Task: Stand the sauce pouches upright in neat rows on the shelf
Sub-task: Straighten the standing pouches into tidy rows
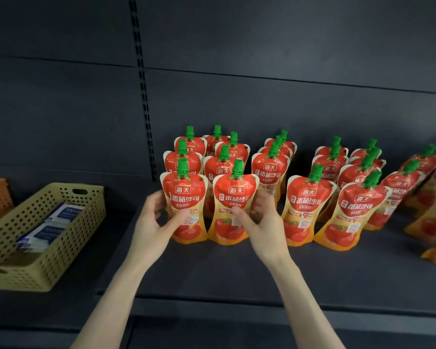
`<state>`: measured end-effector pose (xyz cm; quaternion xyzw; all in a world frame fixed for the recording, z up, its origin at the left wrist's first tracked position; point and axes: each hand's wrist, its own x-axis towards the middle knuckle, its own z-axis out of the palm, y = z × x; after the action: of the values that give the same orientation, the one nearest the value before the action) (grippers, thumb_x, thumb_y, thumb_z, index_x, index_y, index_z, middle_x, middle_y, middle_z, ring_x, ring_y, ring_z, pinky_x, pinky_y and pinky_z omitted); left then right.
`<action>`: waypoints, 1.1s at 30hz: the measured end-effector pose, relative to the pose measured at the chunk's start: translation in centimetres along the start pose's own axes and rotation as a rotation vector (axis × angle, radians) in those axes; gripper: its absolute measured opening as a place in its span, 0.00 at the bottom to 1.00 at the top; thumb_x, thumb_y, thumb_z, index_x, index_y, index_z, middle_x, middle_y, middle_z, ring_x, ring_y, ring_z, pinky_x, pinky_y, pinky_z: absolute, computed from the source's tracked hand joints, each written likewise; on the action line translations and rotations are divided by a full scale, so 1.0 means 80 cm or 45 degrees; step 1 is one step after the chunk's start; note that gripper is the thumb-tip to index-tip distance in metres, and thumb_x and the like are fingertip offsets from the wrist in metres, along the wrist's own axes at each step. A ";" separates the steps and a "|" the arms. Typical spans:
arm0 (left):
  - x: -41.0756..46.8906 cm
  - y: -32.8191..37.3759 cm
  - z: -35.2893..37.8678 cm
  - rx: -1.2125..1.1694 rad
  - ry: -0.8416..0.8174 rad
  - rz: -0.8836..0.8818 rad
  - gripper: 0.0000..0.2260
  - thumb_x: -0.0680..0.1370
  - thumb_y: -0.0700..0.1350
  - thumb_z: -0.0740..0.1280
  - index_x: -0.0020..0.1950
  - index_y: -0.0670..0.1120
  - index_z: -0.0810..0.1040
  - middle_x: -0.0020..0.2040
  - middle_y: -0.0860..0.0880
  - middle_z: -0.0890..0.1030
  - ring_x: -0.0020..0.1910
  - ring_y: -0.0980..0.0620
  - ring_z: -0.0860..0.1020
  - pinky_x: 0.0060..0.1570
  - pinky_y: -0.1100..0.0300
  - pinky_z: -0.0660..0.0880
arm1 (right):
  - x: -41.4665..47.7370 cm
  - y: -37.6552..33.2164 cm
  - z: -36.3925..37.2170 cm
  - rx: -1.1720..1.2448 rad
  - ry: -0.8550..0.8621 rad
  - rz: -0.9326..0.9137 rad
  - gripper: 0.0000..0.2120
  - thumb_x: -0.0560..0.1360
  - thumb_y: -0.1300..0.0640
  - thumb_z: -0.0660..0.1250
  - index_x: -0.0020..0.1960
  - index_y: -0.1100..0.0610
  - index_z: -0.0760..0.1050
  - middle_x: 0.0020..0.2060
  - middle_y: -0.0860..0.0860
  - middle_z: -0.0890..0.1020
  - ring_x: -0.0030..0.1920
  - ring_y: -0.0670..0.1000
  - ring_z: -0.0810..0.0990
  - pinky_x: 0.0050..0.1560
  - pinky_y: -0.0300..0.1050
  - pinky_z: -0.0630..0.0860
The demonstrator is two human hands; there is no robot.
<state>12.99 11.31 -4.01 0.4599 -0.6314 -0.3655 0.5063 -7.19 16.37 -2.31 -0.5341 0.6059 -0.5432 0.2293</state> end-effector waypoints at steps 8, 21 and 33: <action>0.040 0.073 -0.033 0.134 0.217 0.272 0.16 0.75 0.51 0.66 0.61 0.50 0.73 0.60 0.51 0.75 0.59 0.58 0.73 0.60 0.61 0.70 | 0.028 -0.065 -0.039 -0.127 0.127 -0.296 0.20 0.75 0.48 0.66 0.65 0.51 0.68 0.59 0.44 0.75 0.60 0.42 0.73 0.58 0.39 0.73; 0.245 0.079 -0.006 0.415 -0.332 0.130 0.20 0.75 0.47 0.68 0.64 0.41 0.73 0.59 0.47 0.77 0.57 0.52 0.75 0.59 0.61 0.69 | 0.233 -0.109 0.006 -0.588 -0.271 -0.291 0.17 0.75 0.54 0.68 0.62 0.59 0.73 0.58 0.53 0.79 0.58 0.52 0.77 0.56 0.38 0.70; 0.291 0.054 -0.003 0.282 -0.523 0.134 0.07 0.76 0.43 0.68 0.51 0.42 0.81 0.45 0.47 0.84 0.45 0.54 0.82 0.47 0.62 0.78 | 0.306 -0.099 0.039 -0.856 -0.548 -0.147 0.10 0.73 0.59 0.71 0.53 0.59 0.79 0.51 0.57 0.81 0.45 0.49 0.77 0.46 0.37 0.69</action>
<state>10.82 -9.49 7.07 0.3951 -0.7804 -0.3531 0.3320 -9.33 -5.58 11.33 -0.7141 0.6569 -0.2024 0.1326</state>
